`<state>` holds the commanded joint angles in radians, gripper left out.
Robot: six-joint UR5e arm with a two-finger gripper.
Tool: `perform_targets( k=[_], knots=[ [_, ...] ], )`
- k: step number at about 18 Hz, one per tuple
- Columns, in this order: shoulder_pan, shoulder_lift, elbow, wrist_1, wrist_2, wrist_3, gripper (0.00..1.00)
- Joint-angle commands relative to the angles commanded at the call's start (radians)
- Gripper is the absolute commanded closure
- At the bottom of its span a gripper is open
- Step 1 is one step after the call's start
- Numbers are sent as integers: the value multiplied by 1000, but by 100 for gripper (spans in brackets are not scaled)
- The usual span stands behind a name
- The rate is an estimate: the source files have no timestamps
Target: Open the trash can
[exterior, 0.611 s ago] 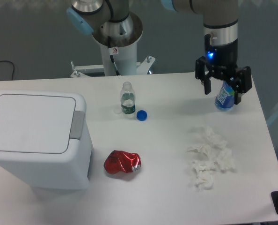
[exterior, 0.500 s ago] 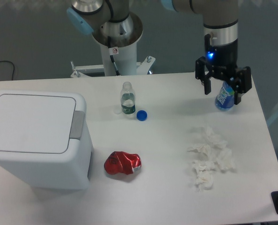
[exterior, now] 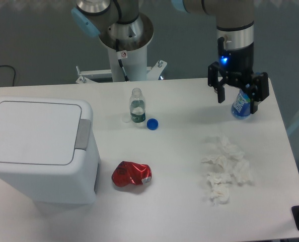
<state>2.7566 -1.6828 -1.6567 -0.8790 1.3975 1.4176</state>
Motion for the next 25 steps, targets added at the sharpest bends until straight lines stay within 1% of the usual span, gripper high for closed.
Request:
perform_targets(
  k=[2, 3, 5, 9, 11, 13, 18, 20, 25],
  knots=[
    [-12, -6, 12, -2, -12, -63, 0],
    [-28, -11, 29, -2, -17, -131, 0],
    [-51, -24, 61, -2, -17, -227, 0],
    [-84, -40, 95, -2, -18, -331, 0],
    [-112, -41, 109, 0, -35, -423, 0],
    [-123, -40, 113, 3, -60, -501, 0],
    [-133, -37, 120, 5, -198, -621, 0],
    [-152, -34, 120, 3, -215, -641, 0],
    [-233, -29, 120, 3, -213, -785, 0]
  ],
)
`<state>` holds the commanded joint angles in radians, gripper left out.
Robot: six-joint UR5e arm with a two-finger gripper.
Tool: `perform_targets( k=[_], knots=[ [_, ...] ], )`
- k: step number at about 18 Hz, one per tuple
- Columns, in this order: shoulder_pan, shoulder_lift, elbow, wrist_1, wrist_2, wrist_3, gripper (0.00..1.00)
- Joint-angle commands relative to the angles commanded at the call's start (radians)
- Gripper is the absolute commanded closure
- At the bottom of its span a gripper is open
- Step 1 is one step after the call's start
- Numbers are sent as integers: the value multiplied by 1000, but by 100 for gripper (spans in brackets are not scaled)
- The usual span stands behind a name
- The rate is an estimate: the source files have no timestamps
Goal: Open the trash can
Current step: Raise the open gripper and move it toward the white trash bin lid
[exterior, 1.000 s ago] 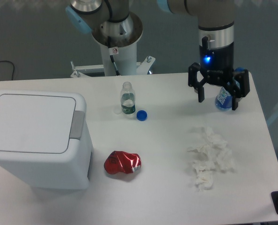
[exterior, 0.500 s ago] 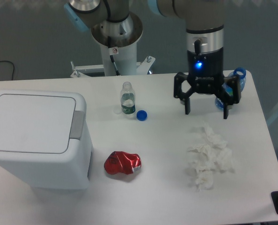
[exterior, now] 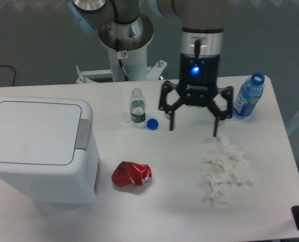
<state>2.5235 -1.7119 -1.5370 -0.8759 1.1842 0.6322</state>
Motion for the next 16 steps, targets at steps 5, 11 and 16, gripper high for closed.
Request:
perform_targets(
  k=[5, 11, 16],
  knots=[
    [-43, 15, -6, -2, -3, -169, 0],
    [-113, 18, -32, -2, 0, -321, 0],
    [-138, 29, -63, -3, 0, -328, 0]
  ],
)
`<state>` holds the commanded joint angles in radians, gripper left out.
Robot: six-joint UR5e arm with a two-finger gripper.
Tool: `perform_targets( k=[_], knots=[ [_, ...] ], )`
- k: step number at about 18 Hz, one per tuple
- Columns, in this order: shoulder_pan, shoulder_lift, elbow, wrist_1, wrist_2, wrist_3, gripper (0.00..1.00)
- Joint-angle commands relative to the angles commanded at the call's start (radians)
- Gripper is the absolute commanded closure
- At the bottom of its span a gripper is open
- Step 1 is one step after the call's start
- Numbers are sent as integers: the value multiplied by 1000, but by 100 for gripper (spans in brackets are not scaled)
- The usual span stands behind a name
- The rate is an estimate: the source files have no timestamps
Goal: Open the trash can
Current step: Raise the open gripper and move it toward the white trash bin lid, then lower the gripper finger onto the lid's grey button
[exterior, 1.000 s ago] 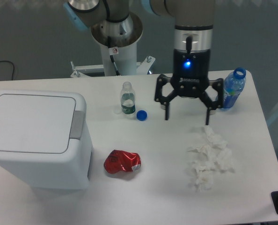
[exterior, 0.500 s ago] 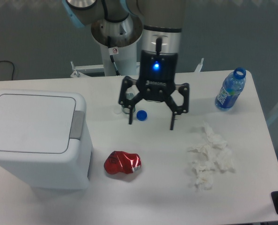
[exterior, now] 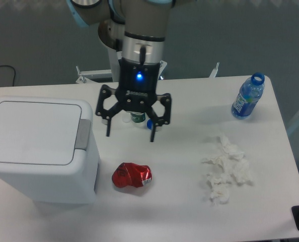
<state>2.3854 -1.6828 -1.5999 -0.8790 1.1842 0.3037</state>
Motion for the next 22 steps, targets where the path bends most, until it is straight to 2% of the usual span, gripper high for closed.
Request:
perform_targets(
  k=[4, 22],
  knots=[
    [-12, 2, -41, 2, -2, 3, 0],
    [-34, -2, -43, -2, -5, 2, 0]
  ],
)
